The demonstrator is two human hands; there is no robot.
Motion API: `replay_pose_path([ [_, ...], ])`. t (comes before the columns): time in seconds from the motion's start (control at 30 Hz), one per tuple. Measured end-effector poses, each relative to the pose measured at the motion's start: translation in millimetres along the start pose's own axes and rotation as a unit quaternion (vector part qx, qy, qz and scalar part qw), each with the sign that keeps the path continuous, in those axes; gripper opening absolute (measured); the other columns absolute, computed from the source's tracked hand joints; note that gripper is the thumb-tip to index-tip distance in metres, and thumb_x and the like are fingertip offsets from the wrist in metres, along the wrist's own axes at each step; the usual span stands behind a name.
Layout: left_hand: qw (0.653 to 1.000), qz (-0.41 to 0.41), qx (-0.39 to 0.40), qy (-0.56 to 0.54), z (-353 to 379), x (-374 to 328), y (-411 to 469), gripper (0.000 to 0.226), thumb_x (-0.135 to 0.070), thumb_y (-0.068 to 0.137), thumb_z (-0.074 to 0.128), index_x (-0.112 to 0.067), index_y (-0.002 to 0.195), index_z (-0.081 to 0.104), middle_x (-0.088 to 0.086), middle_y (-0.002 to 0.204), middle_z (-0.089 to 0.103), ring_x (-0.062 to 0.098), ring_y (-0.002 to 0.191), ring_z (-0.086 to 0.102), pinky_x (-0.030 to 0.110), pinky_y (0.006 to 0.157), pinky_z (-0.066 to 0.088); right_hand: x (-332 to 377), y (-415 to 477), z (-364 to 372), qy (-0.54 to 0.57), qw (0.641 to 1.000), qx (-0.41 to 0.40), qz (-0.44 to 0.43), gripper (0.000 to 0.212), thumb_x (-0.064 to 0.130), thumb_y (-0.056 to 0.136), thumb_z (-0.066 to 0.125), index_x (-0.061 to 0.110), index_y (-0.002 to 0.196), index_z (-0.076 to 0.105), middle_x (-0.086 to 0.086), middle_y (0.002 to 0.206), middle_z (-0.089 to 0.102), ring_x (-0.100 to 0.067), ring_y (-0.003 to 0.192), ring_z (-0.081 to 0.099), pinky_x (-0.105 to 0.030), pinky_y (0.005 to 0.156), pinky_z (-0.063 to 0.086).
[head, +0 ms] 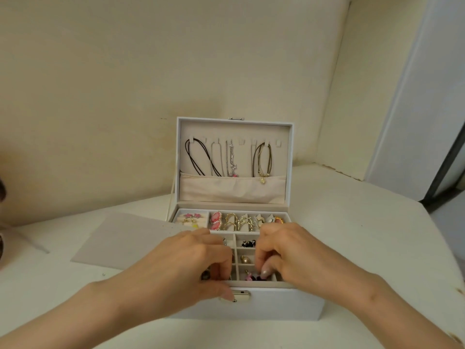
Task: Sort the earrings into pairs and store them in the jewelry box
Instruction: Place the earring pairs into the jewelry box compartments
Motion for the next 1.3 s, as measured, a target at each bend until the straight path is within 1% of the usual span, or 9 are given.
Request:
replay_pose_path([
  [0.13, 1.000, -0.013, 0.012, 0.018, 1.7, -1.0, -1.3, 0.040, -0.067, 0.070, 0.057, -0.034, 0.089, 0.046, -0.018, 0.089, 0.051, -0.001, 0.087, 0.038, 0.007, 0.066, 0.029, 1.3, -1.2, -0.8, 0.009, 1.000, -0.027, 0.002, 0.024, -0.002, 0.075, 0.064, 0.021, 0.070, 0.063, 0.015, 0.070, 0.051, -0.002, 0.066, 0.054, -0.013, 0.059, 0.041],
  [0.27, 0.999, -0.016, 0.012, 0.030, -1.1, -6.2, -2.3, 0.034, -0.057, 0.075, 0.064, -0.031, 0.093, 0.050, -0.018, 0.094, 0.050, 0.000, 0.089, 0.037, 0.007, 0.065, 0.028, 1.3, -9.1, -6.4, 0.076, 0.995, -0.062, 0.004, 0.012, 0.004, 0.079, 0.068, 0.014, 0.076, 0.074, 0.013, 0.069, 0.061, 0.000, 0.074, 0.058, -0.010, 0.064, 0.041],
  [0.4, 0.996, 0.013, -0.017, 0.088, 0.1, -4.9, -7.7, 0.035, -0.052, 0.067, 0.073, -0.030, 0.086, 0.055, -0.015, 0.088, 0.057, 0.007, 0.081, 0.046, 0.010, 0.058, 0.024, -1.0, -23.2, -23.0, 0.126, 0.985, -0.117, 0.007, 0.012, 0.012, 0.077, 0.074, 0.022, 0.082, 0.077, 0.009, 0.076, 0.066, -0.002, 0.073, 0.057, -0.011, 0.066, 0.041],
  [0.5, 0.989, 0.023, -0.038, 0.139, 4.0, -6.5, -11.5, 0.043, -0.051, 0.049, 0.083, -0.031, 0.073, 0.052, -0.016, 0.070, 0.055, 0.009, 0.065, 0.054, 0.014, 0.053, 0.028, 6.2, -29.9, -8.9, 0.043, 0.997, -0.060, 0.011, 0.014, 0.029, 0.072, 0.078, 0.029, 0.085, 0.074, 0.010, 0.078, 0.059, -0.003, 0.071, 0.050, -0.020, 0.068, 0.043],
  [0.57, 0.988, 0.027, -0.055, 0.145, 4.7, -9.6, -12.7, 0.046, -0.049, 0.044, 0.086, -0.030, 0.069, 0.053, -0.016, 0.067, 0.055, 0.010, 0.061, 0.055, 0.016, 0.050, 0.031, 13.1, -32.3, -1.0, -0.006, 0.998, -0.064, 0.011, 0.018, 0.031, 0.075, 0.076, 0.026, 0.091, 0.072, 0.010, 0.082, 0.055, -0.003, 0.073, 0.048, -0.023, 0.071, 0.043],
  [0.73, 0.981, 0.033, -0.069, 0.176, 0.0, -21.0, -13.6, 0.042, -0.044, 0.039, 0.088, -0.027, 0.060, 0.056, -0.012, 0.059, 0.057, 0.013, 0.057, 0.057, 0.015, 0.051, 0.037, 20.8, -34.9, -1.7, -0.016, 0.995, -0.100, -0.009, 0.015, 0.025, 0.076, 0.076, 0.016, 0.088, 0.073, 0.013, 0.078, 0.051, -0.002, 0.068, 0.045, -0.010, 0.064, 0.033],
  [1.1, 0.977, 0.041, -0.088, 0.190, -11.3, -30.8, -42.4, 0.041, -0.043, 0.038, 0.087, -0.025, 0.059, 0.058, -0.011, 0.058, 0.059, 0.016, 0.057, 0.057, 0.019, 0.051, 0.040, 46.1, -51.9, 0.8, 0.031, 0.993, -0.104, -0.044, 0.010, 0.024, 0.071, 0.079, 0.017, 0.075, 0.072, 0.012, 0.072, 0.057, -0.007, 0.068, 0.052, -0.027, 0.066, 0.045],
  [1.2, 0.977, 0.033, -0.065, 0.200, -6.5, -36.6, -55.2, 0.043, -0.048, 0.034, 0.086, -0.027, 0.057, 0.056, -0.013, 0.057, 0.057, 0.011, 0.055, 0.056, 0.015, 0.050, 0.038, 55.7, -57.4, 10.6, 0.008, 0.994, -0.091, -0.055, 0.010, 0.029, 0.073, 0.078, 0.022, 0.076, 0.071, 0.013, 0.073, 0.057, -0.005, 0.070, 0.052, -0.024, 0.065, 0.044],
  [1.3, 0.981, 0.022, -0.081, 0.175, -5.5, -38.8, -68.7, 0.038, -0.043, 0.044, 0.087, -0.027, 0.064, 0.059, -0.013, 0.064, 0.058, 0.013, 0.061, 0.057, 0.017, 0.051, 0.040, 58.9, -60.7, 11.2, -0.016, 0.995, -0.085, -0.046, 0.011, 0.033, 0.075, 0.075, 0.026, 0.080, 0.070, 0.013, 0.078, 0.056, -0.003, 0.071, 0.049, -0.019, 0.065, 0.038],
])
Point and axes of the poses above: each hand's wrist, its own y-axis towards the middle knuckle, its own z-axis out of the palm, x = y × z, the point moved 7 cm from there along y, towards the middle knuckle
